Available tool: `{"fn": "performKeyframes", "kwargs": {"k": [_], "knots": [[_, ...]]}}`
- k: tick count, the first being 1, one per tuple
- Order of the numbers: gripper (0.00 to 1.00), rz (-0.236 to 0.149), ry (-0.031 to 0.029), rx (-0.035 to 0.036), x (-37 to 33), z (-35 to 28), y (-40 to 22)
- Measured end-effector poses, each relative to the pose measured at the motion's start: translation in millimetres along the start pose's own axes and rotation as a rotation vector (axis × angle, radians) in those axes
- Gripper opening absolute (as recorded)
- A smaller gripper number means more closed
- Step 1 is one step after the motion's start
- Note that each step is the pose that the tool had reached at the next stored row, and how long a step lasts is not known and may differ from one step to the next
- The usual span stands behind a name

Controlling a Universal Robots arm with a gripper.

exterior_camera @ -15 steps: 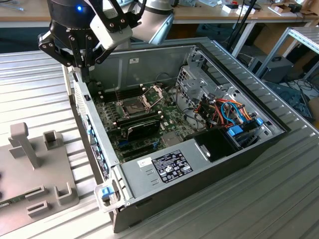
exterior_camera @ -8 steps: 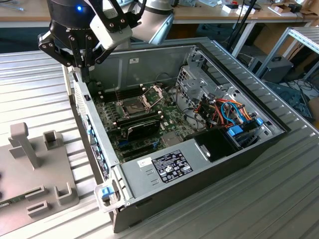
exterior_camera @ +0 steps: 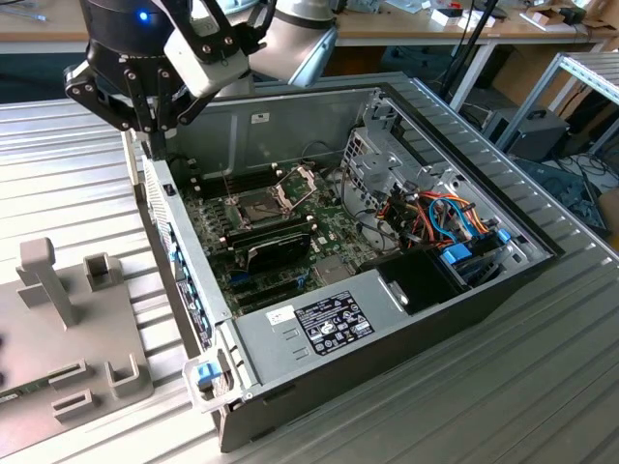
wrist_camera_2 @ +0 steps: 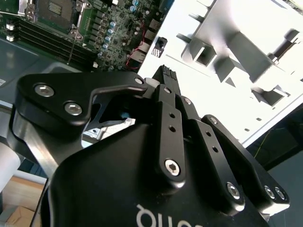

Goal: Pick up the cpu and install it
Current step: 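Reach for the cpu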

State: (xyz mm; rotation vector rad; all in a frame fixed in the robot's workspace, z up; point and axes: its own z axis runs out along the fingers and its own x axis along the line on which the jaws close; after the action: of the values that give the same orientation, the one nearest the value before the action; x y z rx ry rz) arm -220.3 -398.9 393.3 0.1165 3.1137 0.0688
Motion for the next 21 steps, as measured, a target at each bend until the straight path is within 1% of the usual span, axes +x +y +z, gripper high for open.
{"fn": "performKeyframes", "kwargs": {"k": [6, 9, 13, 15, 18, 19, 20, 21], "knots": [[0.11, 0.000, 0.0000, -0.0001, 11.1, -0.3, -0.8], [0.11, 0.000, 0.0000, -0.0001, 21.0, -0.5, -1.6], [0.11, 0.000, 0.0000, 0.0000, 29.5, -0.7, -2.2], [0.11, 0.000, 0.0000, -0.0001, 37.8, -0.9, -2.8], [0.11, 0.000, 0.0000, -0.0001, 45.0, -1.0, -3.3], [0.11, 0.000, 0.0000, -0.0001, 49.6, -1.0, -3.7], [0.11, 0.000, 0.0000, 0.0000, 51.8, -1.1, -3.9], [0.11, 0.000, 0.0000, 0.0000, 55.6, -1.2, -4.1]]}}
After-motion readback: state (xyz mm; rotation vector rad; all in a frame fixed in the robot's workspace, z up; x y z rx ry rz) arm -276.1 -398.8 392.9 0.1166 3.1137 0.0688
